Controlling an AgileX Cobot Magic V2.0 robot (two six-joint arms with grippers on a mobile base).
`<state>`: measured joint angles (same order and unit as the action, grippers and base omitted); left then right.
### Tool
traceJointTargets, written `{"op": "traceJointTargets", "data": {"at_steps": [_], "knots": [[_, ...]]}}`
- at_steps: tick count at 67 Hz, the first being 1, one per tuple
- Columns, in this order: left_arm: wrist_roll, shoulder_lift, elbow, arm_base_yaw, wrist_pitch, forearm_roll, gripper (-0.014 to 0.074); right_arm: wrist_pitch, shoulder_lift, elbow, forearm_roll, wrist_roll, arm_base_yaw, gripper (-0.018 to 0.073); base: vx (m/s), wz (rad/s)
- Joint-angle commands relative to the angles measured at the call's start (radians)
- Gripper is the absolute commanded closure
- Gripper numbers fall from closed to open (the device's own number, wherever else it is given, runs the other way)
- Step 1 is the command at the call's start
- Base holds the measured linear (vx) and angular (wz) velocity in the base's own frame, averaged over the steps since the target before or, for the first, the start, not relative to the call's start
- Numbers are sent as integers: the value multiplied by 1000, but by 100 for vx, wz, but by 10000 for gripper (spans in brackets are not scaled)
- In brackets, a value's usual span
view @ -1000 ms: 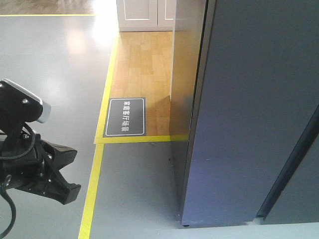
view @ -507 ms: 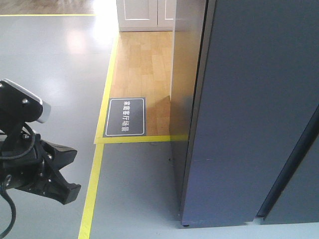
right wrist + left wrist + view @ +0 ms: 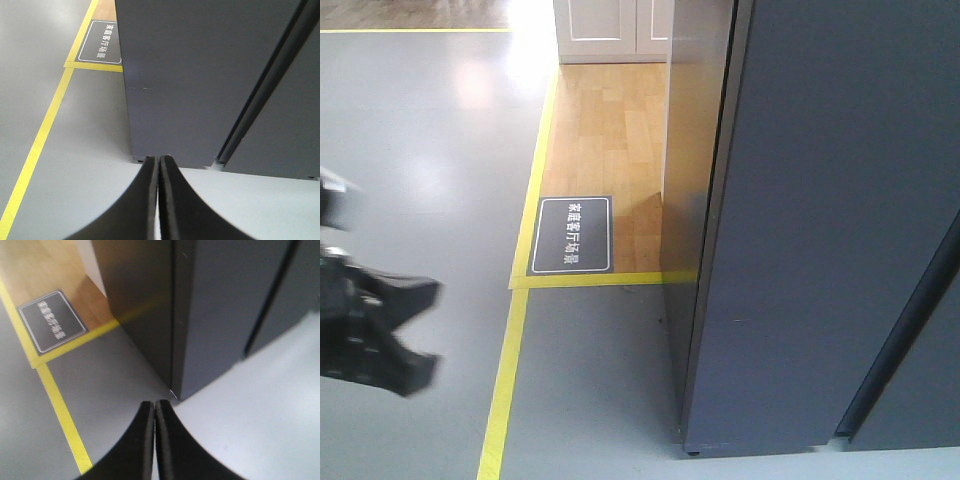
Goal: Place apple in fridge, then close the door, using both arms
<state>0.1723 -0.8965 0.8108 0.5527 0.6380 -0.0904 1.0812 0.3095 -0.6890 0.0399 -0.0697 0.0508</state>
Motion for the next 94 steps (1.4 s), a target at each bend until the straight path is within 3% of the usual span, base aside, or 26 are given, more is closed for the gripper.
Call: {"op": "traceJointTargets", "data": {"at_steps": [1, 20, 35, 57, 78, 94], "knots": [[8, 99, -22, -87, -85, 52, 603, -61, 12, -28, -2, -7, -3, 562, 0, 0], [5, 471, -348, -319, -234, 197, 603, -60, 12, -28, -2, -7, -3, 562, 0, 0], [5, 740, -602, -427, -359, 280, 603, -60, 12, -28, -2, -7, -3, 562, 0, 0], [4, 925, -821, -446, -628, 259, 603, -60, 12, -28, -2, -7, -3, 562, 0, 0], [-56, 923, -818, -446, -638, 135, 603, -57, 12, -28, -2, -7, -3, 562, 0, 0], [-85, 923, -819, -459, -651, 109, 603, -57, 12, -28, -2, -7, -3, 562, 0, 0]]}}
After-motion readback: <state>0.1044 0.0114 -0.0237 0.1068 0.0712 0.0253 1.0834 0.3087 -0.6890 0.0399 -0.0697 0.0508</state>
